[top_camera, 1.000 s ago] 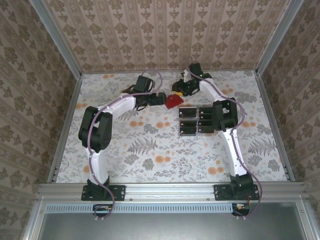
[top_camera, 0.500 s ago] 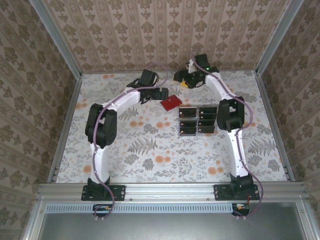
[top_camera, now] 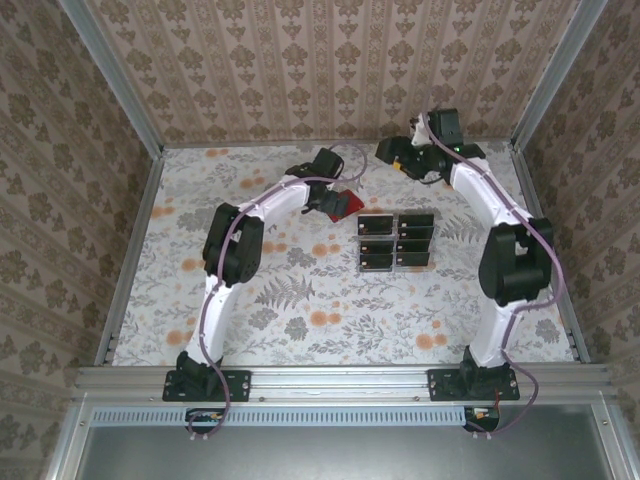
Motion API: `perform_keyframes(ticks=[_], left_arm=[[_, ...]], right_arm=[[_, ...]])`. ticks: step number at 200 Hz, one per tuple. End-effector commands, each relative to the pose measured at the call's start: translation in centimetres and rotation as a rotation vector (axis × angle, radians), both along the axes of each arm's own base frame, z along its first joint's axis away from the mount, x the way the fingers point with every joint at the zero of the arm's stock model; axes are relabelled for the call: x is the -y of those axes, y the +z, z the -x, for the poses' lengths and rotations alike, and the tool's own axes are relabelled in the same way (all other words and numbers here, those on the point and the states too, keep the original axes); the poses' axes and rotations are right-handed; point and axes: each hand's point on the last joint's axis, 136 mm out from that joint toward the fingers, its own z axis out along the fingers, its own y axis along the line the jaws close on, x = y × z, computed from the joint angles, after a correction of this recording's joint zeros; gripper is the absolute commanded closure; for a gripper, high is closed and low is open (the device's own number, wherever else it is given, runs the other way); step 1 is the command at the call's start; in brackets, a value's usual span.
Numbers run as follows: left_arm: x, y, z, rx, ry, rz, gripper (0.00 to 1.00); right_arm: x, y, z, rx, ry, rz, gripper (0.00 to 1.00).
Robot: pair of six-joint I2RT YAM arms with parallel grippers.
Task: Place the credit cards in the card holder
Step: Move the card holder to the center of the table.
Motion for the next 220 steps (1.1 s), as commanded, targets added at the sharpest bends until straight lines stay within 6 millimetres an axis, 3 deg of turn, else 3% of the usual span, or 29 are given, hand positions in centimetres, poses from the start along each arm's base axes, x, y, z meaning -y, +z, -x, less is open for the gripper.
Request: perform_keyframes(ticks=[1, 24, 61, 133, 170, 200, 220], left_arm=[[-2.3, -1.4, 0.7, -0.046, 0.005, -0.11, 0.0], [-3.5, -2.5, 2.1, -0.086, 0.019, -0.124, 0.0], [-5.0, -2.5, 5.3, -0.104, 0.051, -0.08, 0.0], [-9.6, -2.4, 14.1, -0.16, 0.11, -0.026, 0.0], [-12.5, 0.5, 18.4, -0.123, 0.162, 0.052, 0.0], [-14.7, 4.2, 19.8, -0.041, 0.279, 0.224, 0.0], [-15.3, 5.4, 20.2, -0.02, 0.341, 0.328, 0.0]], right_arm=[[0.6, 2.3, 2.0, 0.063, -0.05, -0.022, 0.31], [0.0, 2.5, 4.6, 0.07, -0.045, -0.026, 0.31], [-1.8, 1.8, 7.8, 0.064, -0.012, 0.022, 0.31], [-6.3, -0.9, 11.9, 0.016, 0.082, 0.097, 0.31], [-10.3, -3.5, 14.3, -0.025, 0.183, 0.155, 0.31], [-14.6, -6.6, 14.9, -0.076, 0.288, 0.246, 0.31], [-17.4, -9.2, 14.4, -0.113, 0.346, 0.302, 0.31]])
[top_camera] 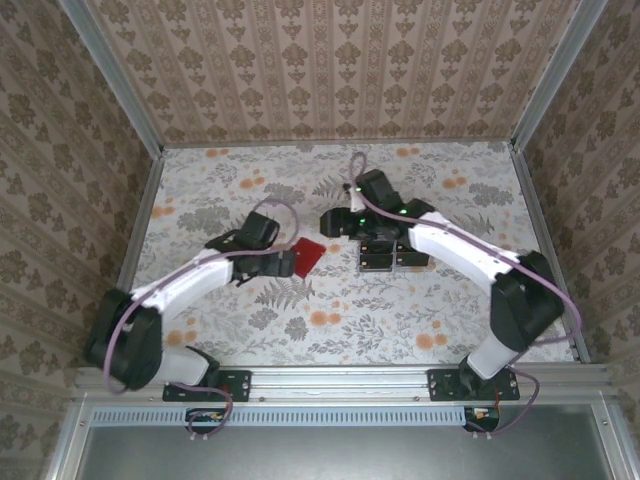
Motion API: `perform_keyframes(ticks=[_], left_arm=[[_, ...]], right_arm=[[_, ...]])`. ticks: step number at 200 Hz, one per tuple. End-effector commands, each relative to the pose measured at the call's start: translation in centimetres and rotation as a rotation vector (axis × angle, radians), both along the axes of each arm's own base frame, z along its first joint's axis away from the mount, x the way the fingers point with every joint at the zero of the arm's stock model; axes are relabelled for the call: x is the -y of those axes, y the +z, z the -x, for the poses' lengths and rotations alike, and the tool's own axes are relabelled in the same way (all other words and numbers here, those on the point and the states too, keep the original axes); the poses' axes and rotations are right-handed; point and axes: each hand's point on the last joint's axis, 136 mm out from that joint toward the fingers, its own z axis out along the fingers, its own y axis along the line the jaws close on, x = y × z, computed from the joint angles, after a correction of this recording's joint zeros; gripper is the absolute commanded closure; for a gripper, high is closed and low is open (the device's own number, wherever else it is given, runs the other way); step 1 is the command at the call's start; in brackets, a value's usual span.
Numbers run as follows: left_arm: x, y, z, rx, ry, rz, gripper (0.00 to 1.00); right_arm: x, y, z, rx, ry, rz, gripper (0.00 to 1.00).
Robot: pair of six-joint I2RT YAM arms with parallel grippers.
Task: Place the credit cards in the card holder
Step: Move the card holder to the center of the table, then rotate the card holder at the center of the table.
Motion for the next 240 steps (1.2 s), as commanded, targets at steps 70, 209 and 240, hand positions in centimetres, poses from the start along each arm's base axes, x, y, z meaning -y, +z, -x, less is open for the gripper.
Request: perform_keyframes(ticks=[70, 209, 240], left_arm=[[0.1, 0.4, 1.0, -0.018, 0.173, 0.267, 0.0], [-1.4, 2.1, -0.5, 0.034, 0.227, 0.307, 0.0], [-2.1, 2.3, -1.6, 0.038, 0.243, 0.317, 0.0]], right_arm=[[-4.1, -9.7, -4.9, -0.059, 0.09, 0.369, 0.31], [-4.8, -11.9, 1.6, -0.205, 0.085, 0.186, 0.47], [-6.4, -10.9, 6.7, -0.199, 0.145, 0.141, 0.49]])
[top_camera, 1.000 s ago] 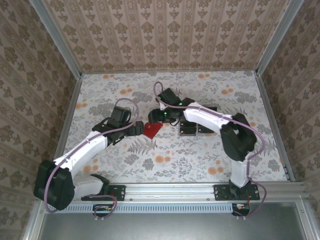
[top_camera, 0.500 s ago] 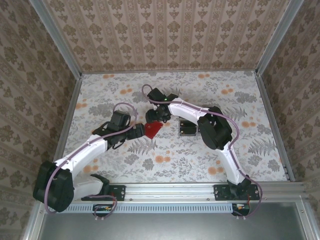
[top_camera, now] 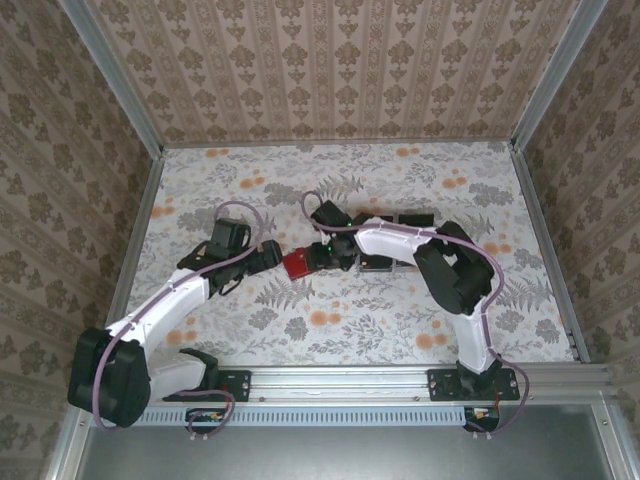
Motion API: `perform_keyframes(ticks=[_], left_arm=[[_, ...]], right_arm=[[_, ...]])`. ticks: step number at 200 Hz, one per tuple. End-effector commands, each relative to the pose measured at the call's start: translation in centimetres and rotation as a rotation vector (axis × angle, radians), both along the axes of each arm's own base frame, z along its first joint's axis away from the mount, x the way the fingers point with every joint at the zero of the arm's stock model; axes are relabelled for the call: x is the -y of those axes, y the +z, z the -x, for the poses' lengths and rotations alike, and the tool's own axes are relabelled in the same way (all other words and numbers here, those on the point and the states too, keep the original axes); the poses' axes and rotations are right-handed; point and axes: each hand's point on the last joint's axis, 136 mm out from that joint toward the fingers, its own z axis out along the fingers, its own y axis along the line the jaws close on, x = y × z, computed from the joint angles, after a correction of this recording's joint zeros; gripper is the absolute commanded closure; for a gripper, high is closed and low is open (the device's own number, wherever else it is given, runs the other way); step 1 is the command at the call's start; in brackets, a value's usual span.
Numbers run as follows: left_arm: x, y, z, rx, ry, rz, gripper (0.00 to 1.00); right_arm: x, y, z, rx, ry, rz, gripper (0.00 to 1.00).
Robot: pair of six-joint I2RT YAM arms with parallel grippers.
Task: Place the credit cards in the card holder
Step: Rotate the card holder at the center of the table.
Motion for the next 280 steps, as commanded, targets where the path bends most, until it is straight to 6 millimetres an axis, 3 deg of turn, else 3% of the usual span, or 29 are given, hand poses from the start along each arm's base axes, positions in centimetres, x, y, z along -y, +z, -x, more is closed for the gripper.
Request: perform_keyframes(ticks=[1, 21, 35, 62, 72, 96, 133, 157, 181, 224, 280], left_arm=[[0.0, 1.4, -1.5, 0.038, -0.007, 0.023, 0.0], [-0.8, 1.7, -2.4, 0.043, 0.014, 0.031, 0.0], [-1.5, 2.0, -3.0, 0.041, 0.031, 0.041, 0.0], [-2.7, 2.8, -3.6, 0.051, 0.061, 0.066, 0.0], [-3.0, 3.1, -3.7, 0.053, 0.069, 0.069, 0.0], [-3.8, 3.4, -3.6, 0.059, 0.088, 0.074, 0.0], [-4.3, 3.3, -3.2, 0.053, 0.103, 0.081, 0.0], [-4.3, 3.2, -3.1, 0.05, 0.106, 0.083, 0.0], [-4.3, 2.9, -3.1, 0.042, 0.104, 0.084, 0.0], [-4.1, 2.7, -3.3, 0.041, 0.1, 0.089, 0.0], [-3.9, 2.2, -3.6, 0.033, 0.094, 0.094, 0.0]], right_arm=[[-3.0, 2.6, 3.7, 0.001, 0.04, -0.12, 0.49], [-4.6, 4.3, 6.8, 0.022, 0.115, -0.144, 0.47], [-4.4, 5.7, 7.3, 0.094, 0.156, -0.09, 0.42], [-2.4, 7.1, 3.7, 0.25, 0.21, 0.094, 0.33], [-1.4, 6.6, 2.5, 0.278, 0.252, 0.19, 0.32], [-1.3, 5.8, -0.9, 0.328, 0.335, 0.308, 0.32], [-2.0, 3.7, -4.6, 0.287, 0.341, 0.314, 0.31], [-2.1, 2.2, -5.5, 0.239, 0.313, 0.282, 0.3], [-2.3, 0.9, -4.9, 0.182, 0.296, 0.233, 0.29], [-2.5, -0.5, -2.1, 0.088, 0.285, 0.132, 0.3], [-3.5, 0.7, 2.7, 0.045, 0.278, 0.007, 0.33]])
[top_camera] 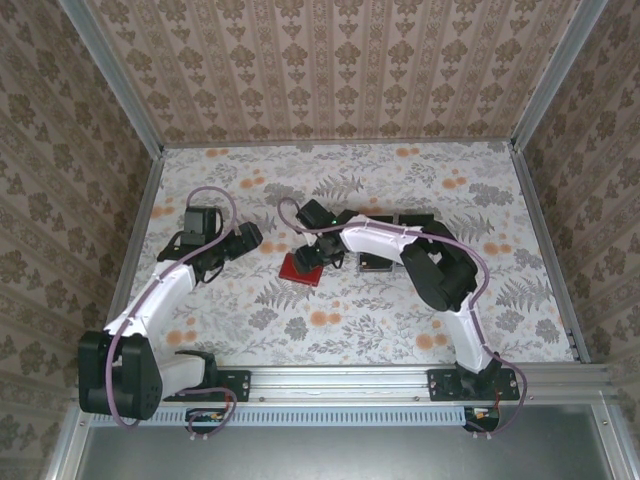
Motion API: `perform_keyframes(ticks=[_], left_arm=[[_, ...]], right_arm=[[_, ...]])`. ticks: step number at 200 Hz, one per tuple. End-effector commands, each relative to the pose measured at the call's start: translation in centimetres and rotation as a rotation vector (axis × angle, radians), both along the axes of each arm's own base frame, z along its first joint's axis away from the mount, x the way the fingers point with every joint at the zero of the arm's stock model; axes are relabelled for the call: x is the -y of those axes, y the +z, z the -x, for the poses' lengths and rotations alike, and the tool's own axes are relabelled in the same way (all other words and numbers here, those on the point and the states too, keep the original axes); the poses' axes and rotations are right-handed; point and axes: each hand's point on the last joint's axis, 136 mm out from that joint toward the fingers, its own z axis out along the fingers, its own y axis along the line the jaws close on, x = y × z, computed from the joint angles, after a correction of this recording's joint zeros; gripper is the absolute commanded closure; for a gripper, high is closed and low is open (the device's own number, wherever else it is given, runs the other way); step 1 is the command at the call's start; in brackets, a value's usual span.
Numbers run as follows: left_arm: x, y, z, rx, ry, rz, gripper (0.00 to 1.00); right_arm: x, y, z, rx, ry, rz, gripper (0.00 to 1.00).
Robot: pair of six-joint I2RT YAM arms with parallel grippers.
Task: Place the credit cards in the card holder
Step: Rotate the card holder at the center of the table.
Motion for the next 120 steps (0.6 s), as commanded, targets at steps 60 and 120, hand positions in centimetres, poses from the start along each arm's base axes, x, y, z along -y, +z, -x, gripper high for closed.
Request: perform_keyframes(ticks=[60, 120], left_arm=[[0.2, -0.1, -0.9, 0.007, -0.025, -0.002, 0.0], [-1.7, -0.3, -1.3, 0.009, 0.05, -0.029, 0.0]], right_arm=[[-1.5, 4.1, 7.8, 0.011, -0.015, -0.011, 0.32], [0.2, 4.3, 4.6, 0.098, -0.203, 0.148, 0.37]])
